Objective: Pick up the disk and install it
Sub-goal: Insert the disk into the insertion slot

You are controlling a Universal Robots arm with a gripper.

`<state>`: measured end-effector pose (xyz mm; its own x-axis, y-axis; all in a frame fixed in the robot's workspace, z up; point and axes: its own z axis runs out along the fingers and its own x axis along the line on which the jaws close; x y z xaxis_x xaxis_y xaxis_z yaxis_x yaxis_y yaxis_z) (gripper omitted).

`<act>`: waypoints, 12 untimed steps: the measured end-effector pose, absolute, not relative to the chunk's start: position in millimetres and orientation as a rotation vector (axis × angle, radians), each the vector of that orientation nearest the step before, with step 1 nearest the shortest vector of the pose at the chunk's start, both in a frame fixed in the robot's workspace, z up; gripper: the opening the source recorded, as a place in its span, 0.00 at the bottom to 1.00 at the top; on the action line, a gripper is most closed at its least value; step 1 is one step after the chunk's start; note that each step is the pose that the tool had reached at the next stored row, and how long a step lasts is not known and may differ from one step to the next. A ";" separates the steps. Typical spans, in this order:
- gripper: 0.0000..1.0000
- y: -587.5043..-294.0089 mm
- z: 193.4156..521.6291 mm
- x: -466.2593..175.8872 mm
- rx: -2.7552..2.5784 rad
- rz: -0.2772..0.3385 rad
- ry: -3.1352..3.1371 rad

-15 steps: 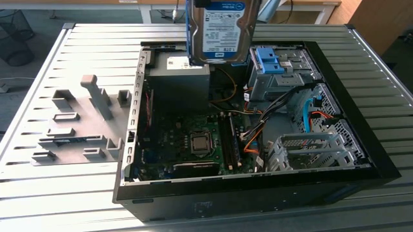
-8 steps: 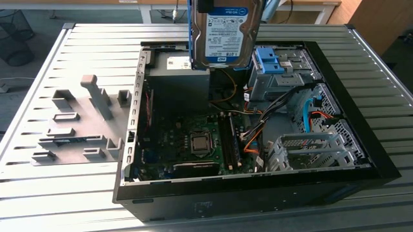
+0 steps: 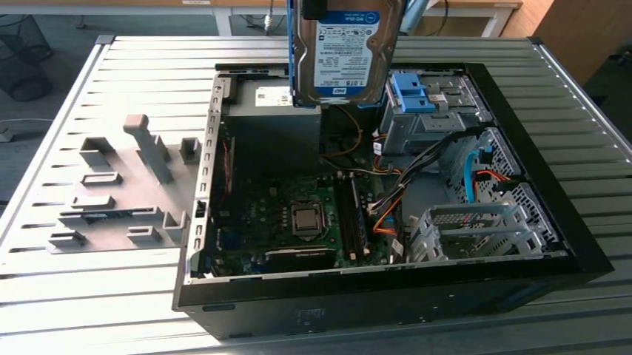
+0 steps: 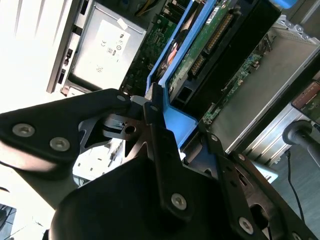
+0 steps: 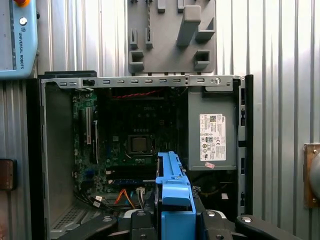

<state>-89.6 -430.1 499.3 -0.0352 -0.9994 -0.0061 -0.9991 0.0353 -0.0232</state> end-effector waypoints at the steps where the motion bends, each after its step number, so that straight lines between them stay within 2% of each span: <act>1: 0.36 -430.1 499.3 -89.6 -2.168 -0.019 2.246; 12: 0.36 -431.5 499.3 -89.6 -2.168 -0.019 2.245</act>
<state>-89.6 -431.5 499.3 -0.0352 -0.9994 -0.0061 -0.9991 0.0353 -0.0231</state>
